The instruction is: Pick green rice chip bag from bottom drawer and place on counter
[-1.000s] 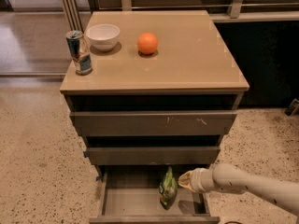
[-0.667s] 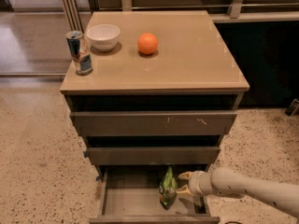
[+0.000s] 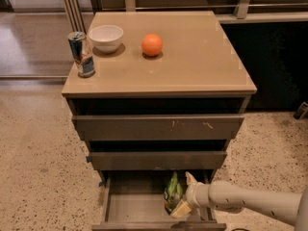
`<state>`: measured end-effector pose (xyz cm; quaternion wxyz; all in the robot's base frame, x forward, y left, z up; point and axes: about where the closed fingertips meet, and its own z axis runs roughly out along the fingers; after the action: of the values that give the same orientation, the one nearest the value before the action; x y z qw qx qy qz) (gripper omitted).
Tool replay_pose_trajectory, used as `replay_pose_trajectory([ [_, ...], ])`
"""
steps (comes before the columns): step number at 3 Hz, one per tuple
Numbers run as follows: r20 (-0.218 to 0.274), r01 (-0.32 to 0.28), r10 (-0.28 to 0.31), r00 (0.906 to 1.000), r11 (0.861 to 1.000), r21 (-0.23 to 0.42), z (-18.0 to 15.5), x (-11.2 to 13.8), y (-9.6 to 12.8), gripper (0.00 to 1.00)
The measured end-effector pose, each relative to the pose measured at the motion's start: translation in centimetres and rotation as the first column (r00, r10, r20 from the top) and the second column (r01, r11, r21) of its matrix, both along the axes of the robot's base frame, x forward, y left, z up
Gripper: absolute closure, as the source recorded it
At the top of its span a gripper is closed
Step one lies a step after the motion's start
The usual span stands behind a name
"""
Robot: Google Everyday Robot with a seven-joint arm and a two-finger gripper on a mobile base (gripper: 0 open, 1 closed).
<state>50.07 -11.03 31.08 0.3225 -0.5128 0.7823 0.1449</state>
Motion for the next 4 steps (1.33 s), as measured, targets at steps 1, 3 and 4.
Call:
replay_pose_trajectory([
  [1,-0.01,0.042,-0.042,0.9991,0.999,0.027,-0.8,-0.2,1.3,0.0],
  [3,0.012,0.112,-0.113,0.9935,0.992,0.05,-1.7,0.6,2.3,0.0],
  [4,0.036,0.158,-0.159,0.9866,0.987,0.042,-2.5,1.7,1.8,0.0],
])
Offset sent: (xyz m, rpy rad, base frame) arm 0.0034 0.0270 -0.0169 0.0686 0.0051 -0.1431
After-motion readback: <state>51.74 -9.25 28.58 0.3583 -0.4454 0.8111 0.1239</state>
